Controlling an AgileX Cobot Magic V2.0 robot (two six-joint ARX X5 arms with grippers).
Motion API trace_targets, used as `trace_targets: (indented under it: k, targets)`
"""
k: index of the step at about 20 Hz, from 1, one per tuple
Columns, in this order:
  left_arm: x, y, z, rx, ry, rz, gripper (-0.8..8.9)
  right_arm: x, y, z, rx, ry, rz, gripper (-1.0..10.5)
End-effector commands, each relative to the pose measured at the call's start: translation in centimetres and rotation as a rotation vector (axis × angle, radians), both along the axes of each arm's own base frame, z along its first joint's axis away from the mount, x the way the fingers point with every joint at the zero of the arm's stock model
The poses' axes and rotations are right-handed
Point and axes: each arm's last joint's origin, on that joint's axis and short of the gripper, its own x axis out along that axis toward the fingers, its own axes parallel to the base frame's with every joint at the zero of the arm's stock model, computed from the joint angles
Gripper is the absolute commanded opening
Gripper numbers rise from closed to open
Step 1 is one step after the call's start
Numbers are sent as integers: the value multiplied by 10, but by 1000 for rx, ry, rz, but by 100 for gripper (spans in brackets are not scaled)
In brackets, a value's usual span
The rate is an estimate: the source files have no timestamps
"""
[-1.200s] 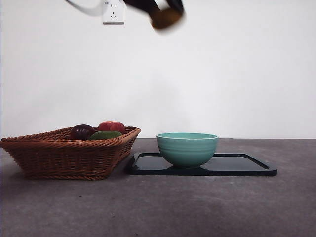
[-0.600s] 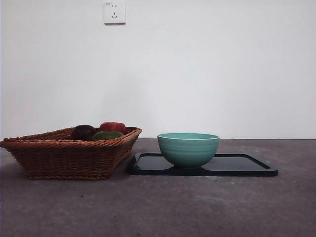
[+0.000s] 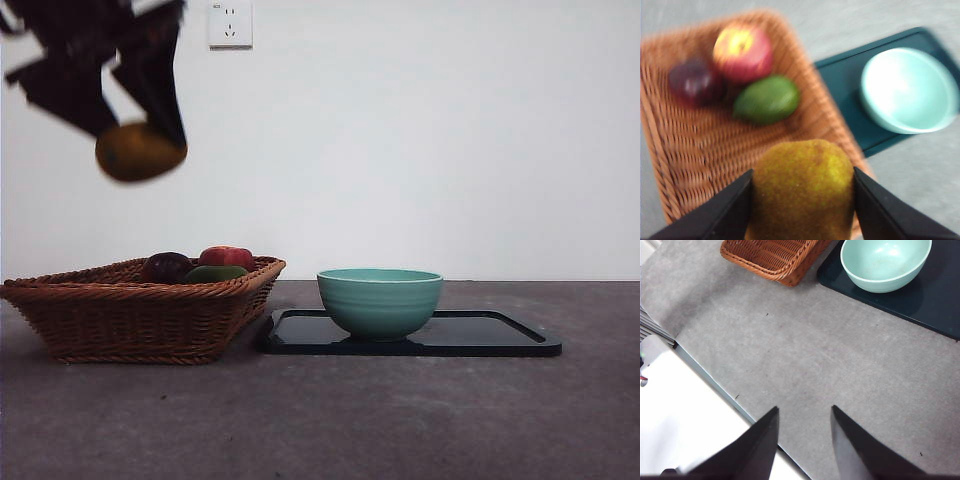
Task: Pick up the wifruite, put it on the bowl, pick up the plate, put it on desk
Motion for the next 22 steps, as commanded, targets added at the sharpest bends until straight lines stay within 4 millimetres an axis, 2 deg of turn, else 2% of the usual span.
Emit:
trace_targets:
  k: [1,7,10,16,22]
  targets:
    - [13,-5,-20,-14,62,76,217,1,1,2,4,-8,5,166]
    - [45,-14,-70,27,150,218,216,1,1,2,5,-7,3,166]
    - [55,-16,-87,95,147,268,216,1,1,2,6,-6,2,166]
    - [60,-19,-105,104,188,288,216,1,1,2,7,-9,2,166]
    - [60,-25,-108,113,189,265,220,1,1,2,6,-11,-1,166]
